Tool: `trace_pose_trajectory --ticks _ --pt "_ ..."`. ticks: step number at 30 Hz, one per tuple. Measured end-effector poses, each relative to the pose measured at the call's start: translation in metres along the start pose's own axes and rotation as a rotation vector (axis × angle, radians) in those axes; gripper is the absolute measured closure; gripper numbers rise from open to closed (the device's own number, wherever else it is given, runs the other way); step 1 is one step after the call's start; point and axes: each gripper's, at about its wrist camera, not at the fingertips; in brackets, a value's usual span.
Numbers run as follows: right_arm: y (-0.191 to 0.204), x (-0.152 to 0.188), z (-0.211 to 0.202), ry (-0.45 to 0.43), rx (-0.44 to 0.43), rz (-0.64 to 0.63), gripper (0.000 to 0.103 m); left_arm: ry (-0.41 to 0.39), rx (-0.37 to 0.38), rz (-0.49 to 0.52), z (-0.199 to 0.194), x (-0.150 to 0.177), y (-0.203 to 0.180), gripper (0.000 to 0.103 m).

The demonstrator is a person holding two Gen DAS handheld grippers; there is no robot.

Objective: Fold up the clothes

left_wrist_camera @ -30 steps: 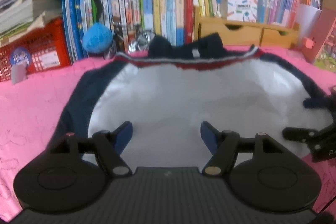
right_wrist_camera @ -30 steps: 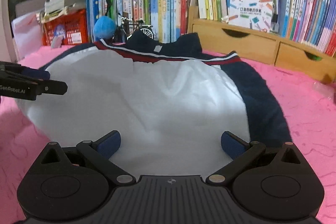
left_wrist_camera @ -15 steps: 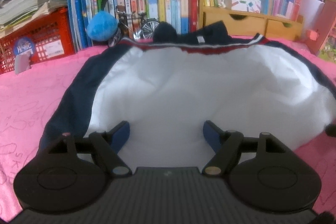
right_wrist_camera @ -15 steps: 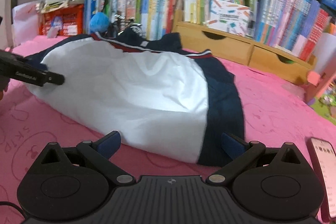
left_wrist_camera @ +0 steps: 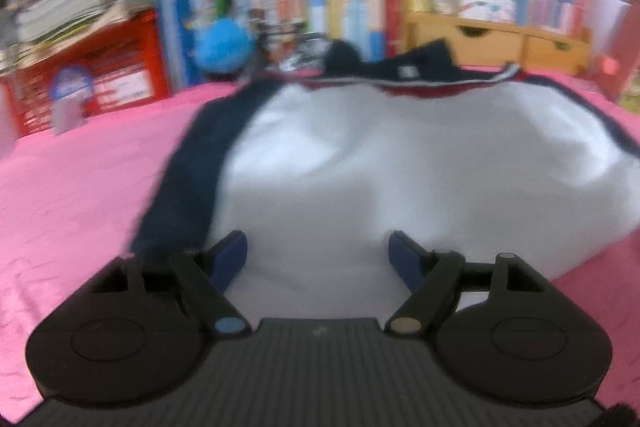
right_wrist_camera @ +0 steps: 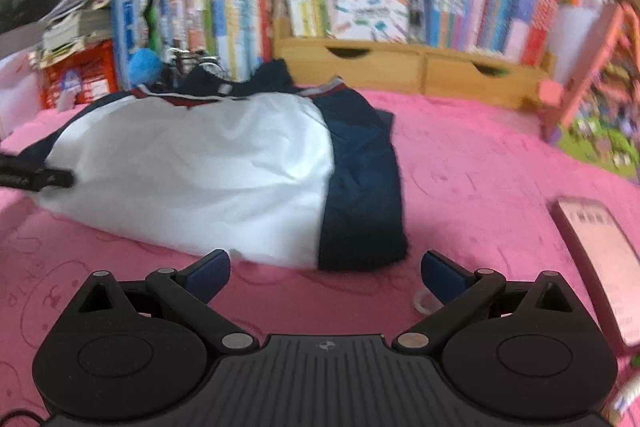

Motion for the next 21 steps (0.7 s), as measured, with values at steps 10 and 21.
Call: trace_pose_trajectory --ticks 10,21 --pt "-0.014 -0.002 0.007 0.035 -0.074 0.128 0.002 -0.052 0.039 -0.071 -0.035 0.000 0.015 0.026" --pt "0.008 -0.010 0.018 0.051 -0.052 0.087 0.000 -0.032 0.220 0.150 0.007 -0.072 -0.065 0.033"
Point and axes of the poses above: each gripper's, at about its wrist camera, not at the fingertips, and z roughly the way its jaws point, y to its left, x to its underside, and after that the axes turned 13 degrees about y, right-handed
